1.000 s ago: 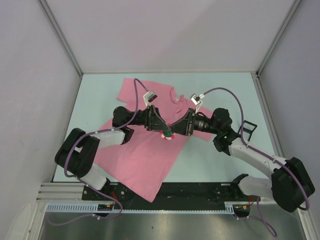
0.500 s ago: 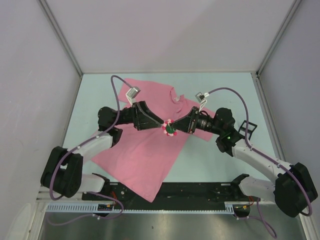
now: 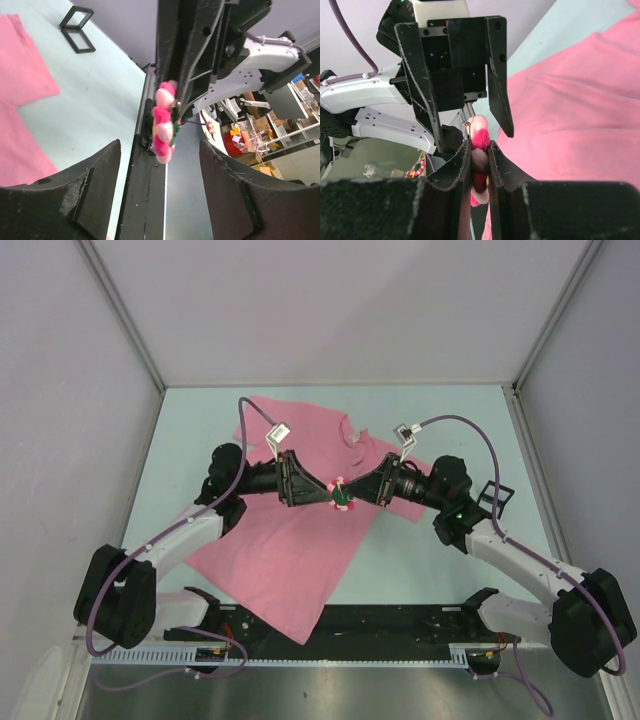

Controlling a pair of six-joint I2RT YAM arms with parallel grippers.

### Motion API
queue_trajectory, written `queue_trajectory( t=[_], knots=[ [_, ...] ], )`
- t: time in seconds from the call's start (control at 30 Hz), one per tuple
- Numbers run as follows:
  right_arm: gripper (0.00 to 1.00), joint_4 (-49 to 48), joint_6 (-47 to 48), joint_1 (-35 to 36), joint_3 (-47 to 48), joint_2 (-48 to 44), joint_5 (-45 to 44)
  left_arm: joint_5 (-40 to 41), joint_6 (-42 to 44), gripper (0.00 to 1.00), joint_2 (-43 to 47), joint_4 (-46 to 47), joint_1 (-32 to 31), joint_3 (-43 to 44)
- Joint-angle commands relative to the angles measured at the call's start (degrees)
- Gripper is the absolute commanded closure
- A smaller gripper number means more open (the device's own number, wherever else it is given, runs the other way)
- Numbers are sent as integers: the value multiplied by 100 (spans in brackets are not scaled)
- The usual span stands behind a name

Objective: Remove the brooch from the garment

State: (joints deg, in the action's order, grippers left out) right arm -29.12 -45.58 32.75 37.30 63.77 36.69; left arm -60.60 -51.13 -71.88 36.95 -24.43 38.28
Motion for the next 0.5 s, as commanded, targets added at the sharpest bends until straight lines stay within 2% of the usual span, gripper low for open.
queue_trajectory(
  t=[0.0,0.07,0.1,0.2,0.27,0.3,0.33,0.37,0.47],
  knots=[
    [100,-383,-126,21,41,-154,5,171,447,34,60,-312,-115,294],
    [100,-436,-161,47,49,-154,5,154,298,39,7,-110,-176,303],
    [100,-454,-179,56,49,-154,14,145,254,49,-37,-31,-203,303],
    [100,-480,-205,56,41,-172,-21,127,165,69,-63,84,-212,311],
    [100,-506,-223,73,49,-154,-21,101,121,73,-90,128,-221,311],
    [100,-515,-223,65,49,-154,-21,110,104,81,-98,137,-212,303],
    [100,-533,-240,65,49,-145,-21,110,95,84,-90,181,-220,294],
    [100,-524,-232,56,49,-154,-13,118,104,95,-90,155,-221,294],
    [98,-437,-241,21,49,-198,-39,153,218,100,-81,6,-212,294]
  ],
)
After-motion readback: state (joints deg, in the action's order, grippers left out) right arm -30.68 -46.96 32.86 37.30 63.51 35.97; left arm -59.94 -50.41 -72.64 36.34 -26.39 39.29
